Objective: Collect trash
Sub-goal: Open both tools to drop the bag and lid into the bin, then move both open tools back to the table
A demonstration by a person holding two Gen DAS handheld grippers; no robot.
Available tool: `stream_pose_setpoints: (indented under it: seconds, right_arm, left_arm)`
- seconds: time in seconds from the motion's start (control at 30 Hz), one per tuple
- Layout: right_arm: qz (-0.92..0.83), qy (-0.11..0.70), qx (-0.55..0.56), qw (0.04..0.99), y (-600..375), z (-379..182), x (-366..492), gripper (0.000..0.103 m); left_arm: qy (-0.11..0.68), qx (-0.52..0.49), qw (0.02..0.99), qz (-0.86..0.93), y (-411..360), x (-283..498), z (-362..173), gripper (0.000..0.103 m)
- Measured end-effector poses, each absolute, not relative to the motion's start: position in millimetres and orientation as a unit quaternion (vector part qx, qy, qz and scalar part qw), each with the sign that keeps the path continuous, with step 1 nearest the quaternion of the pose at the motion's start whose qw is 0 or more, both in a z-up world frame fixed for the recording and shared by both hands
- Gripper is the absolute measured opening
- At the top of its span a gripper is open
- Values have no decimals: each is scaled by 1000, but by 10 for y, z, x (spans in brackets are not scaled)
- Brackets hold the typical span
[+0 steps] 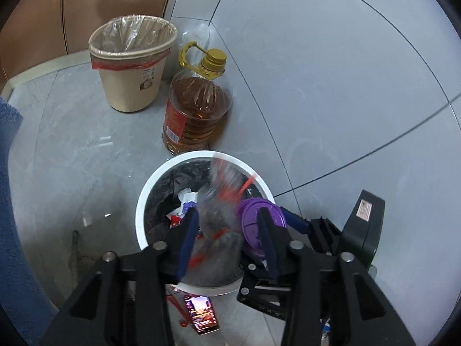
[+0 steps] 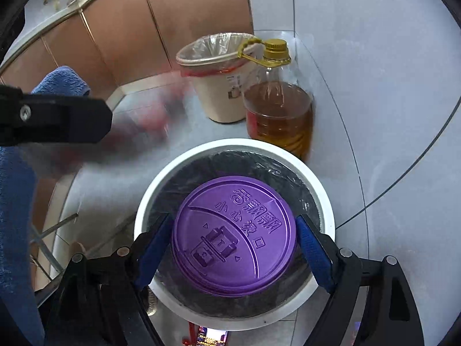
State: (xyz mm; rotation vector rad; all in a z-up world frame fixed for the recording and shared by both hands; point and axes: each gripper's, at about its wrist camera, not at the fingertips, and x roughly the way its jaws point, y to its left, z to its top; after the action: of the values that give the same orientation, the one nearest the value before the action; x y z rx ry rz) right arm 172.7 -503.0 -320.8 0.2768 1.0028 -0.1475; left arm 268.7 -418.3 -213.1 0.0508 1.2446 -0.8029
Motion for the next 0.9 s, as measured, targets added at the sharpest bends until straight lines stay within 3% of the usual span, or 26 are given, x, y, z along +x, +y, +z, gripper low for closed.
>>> stream_pose_setpoints:
  seconds: [0.53, 0.9]
  right_arm:
    - [-77, 473, 114, 870, -4891, -3002, 1652, 90]
    - [-36, 435, 101, 894, -4351, -2280, 1366, 89]
  left_arm:
    - [532, 5, 762, -369, -3711, 2378, -1598, 42]
    - [465, 4, 816, -343, -3022, 1980, -854, 42]
